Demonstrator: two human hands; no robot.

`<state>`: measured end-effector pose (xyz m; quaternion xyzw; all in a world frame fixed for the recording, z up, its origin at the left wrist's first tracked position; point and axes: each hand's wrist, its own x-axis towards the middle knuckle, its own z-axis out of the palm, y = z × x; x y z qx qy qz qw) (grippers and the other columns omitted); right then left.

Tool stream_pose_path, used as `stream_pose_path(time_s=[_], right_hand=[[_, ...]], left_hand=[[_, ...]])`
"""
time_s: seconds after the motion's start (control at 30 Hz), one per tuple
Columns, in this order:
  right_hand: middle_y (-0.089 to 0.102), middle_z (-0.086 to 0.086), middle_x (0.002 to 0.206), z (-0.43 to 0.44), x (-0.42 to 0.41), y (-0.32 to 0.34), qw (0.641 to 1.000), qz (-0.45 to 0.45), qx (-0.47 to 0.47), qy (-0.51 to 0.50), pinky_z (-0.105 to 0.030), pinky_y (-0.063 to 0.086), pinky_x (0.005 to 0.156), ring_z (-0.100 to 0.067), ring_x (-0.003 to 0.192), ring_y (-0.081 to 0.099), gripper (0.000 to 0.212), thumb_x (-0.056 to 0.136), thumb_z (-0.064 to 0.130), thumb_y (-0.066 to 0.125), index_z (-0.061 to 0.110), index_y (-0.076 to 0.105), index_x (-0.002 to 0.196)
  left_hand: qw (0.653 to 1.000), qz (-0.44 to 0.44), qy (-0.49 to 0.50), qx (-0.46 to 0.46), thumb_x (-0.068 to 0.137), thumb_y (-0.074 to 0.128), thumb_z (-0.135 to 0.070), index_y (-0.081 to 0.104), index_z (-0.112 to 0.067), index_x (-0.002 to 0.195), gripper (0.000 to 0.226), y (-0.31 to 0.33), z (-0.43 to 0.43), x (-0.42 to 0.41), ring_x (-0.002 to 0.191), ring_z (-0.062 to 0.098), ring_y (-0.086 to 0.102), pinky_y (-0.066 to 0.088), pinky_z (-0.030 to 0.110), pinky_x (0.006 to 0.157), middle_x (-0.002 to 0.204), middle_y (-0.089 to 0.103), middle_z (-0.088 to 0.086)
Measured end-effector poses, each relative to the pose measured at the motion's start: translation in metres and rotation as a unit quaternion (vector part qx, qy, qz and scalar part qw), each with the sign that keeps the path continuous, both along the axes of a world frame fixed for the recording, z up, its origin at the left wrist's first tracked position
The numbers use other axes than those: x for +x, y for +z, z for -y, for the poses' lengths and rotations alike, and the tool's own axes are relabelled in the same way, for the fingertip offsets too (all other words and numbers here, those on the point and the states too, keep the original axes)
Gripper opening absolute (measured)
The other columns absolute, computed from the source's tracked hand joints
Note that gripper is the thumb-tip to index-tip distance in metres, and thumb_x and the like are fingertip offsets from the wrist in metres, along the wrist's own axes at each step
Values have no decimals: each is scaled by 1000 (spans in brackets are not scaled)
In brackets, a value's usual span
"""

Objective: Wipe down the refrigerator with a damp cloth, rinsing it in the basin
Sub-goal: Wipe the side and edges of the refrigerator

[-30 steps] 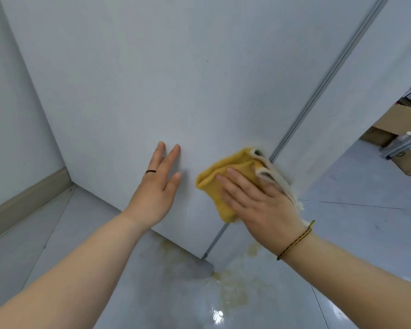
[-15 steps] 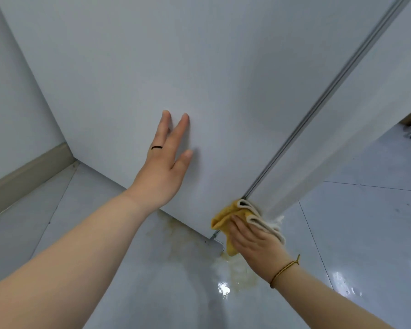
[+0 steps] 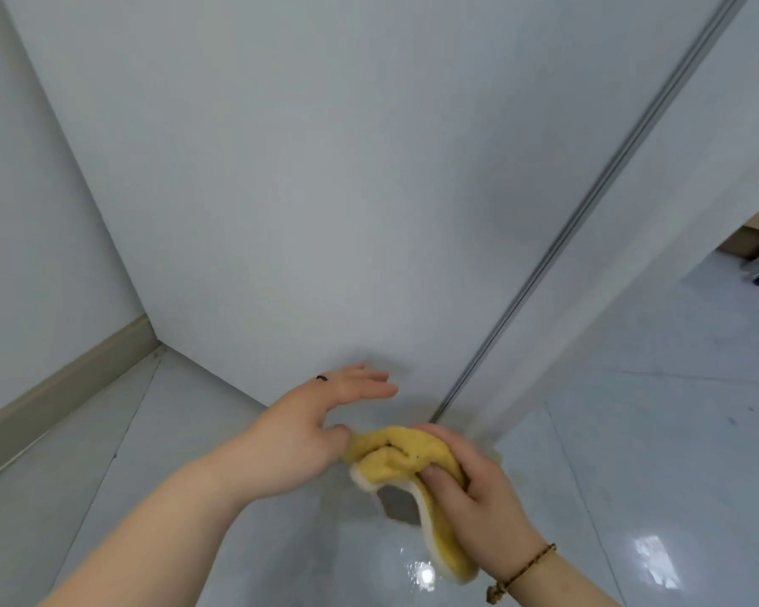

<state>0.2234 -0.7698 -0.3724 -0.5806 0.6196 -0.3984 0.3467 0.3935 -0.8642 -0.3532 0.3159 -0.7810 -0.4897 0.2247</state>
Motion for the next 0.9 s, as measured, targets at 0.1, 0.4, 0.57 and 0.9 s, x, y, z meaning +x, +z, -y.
stream_pose_path(time_s=[0.1, 0.4, 0.57, 0.9], right_hand=[[65, 34, 80, 5, 1, 69, 990, 124, 3, -61, 0, 40, 68, 16, 77, 59, 21, 73, 22, 53, 31, 59, 91], [73, 8, 74, 35, 31, 318, 952, 298, 62, -23, -11, 48, 61, 1, 71, 66, 24, 61, 20, 58, 20, 69, 83], [73, 6, 71, 31, 41, 455, 951, 300, 65, -27, -12, 49, 57, -2, 67, 66, 6, 69, 23, 73, 21, 70, 74], [66, 8, 110, -29, 38, 652, 960, 277, -36, -31, -18, 52, 71, 4, 88, 64, 99, 27, 70, 77, 30, 50, 113]], left_hand=[[1000, -8, 16, 17, 71, 54, -22, 51, -59, 103, 49, 57, 0, 9, 103, -36, 29, 18, -10, 82, 117, 40, -39], [984, -51, 169, 16, 56, 69, -40, 63, -30, 77, 24, 304, 9, 32, 108, -19, 42, 28, -6, 79, 101, 63, -22], [976, -103, 194, 6, 48, 62, -49, 57, -24, 67, 32, 455, -11, 33, 51, -3, 45, 36, 10, 51, 53, 55, -16], [981, -116, 147, -44, 77, 68, -15, 59, -21, 69, 14, 676, -39, 19, 46, -1, 45, 37, 11, 46, 49, 53, -15]])
